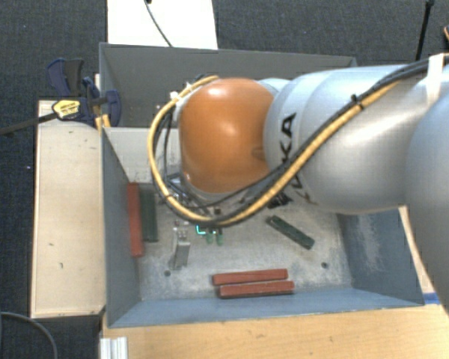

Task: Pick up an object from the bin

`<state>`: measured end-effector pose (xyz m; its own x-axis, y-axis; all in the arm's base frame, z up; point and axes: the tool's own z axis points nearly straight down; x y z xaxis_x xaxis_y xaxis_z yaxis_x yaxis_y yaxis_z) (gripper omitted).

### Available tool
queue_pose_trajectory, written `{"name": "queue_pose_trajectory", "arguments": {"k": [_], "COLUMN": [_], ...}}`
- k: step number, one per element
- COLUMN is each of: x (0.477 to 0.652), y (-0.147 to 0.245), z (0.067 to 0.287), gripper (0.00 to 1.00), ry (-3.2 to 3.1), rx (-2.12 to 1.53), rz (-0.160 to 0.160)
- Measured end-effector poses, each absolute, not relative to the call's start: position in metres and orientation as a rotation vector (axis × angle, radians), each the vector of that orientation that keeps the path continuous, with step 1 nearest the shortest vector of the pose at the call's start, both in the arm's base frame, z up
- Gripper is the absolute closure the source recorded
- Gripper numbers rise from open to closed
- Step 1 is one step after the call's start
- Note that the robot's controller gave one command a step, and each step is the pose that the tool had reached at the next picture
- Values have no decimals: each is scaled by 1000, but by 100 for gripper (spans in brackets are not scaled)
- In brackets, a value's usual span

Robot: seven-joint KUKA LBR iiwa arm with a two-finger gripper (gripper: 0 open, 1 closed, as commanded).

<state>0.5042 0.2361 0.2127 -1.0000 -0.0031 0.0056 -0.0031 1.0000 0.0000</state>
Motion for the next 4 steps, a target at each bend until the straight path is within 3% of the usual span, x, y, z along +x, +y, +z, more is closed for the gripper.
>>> {"name": "queue_pose_trajectory", "arguments": {"k": [1,2,3,4], "x": [541,577,576,571], "y": [205,150,194,257], "z": [166,85,70,81], "gripper": [0,0,0,0], "ry": [-3140,-3126,-3123,-3140], "rx": [-60,-281,-362,-183], "rz": [2,5,-5,-1]}}
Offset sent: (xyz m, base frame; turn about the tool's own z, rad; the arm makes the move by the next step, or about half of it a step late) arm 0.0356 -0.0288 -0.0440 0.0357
